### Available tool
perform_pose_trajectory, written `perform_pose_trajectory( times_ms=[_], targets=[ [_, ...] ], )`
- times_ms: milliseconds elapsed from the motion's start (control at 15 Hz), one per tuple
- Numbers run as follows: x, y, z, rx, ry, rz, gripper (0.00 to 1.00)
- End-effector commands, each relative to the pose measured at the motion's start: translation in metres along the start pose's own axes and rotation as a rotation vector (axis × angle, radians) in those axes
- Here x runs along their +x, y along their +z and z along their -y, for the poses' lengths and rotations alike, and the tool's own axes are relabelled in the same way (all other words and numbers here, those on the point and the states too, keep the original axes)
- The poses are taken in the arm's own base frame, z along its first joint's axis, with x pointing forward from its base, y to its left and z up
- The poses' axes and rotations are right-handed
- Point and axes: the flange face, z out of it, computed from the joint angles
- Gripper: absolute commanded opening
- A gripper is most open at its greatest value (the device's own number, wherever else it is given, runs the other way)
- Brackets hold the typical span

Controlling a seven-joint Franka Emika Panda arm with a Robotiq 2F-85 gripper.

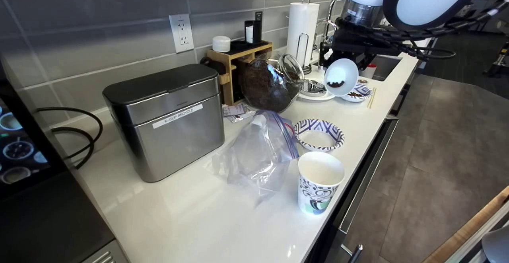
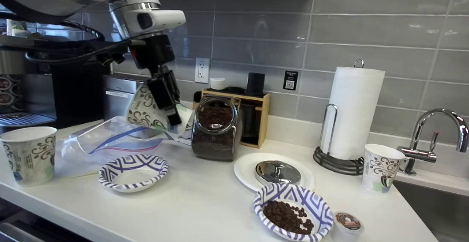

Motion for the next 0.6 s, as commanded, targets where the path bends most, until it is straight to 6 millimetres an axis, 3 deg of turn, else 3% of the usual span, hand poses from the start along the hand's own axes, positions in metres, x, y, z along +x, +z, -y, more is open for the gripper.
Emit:
perform_pose_trajectory(
  times_ms=[0, 133, 200, 533],
  targets=[
    [0.002, 0.0, 0.0, 0.0, 0.0, 0.001, 0.61],
    [0.004, 0.001, -0.002, -0.001, 0.002, 0.003, 0.61],
    [0.004, 0.001, -0.002, -0.001, 0.002, 0.003, 0.36],
    [-0.009, -0.011, 0.005, -0.07, -0.133, -0.156, 0.36]
  ],
)
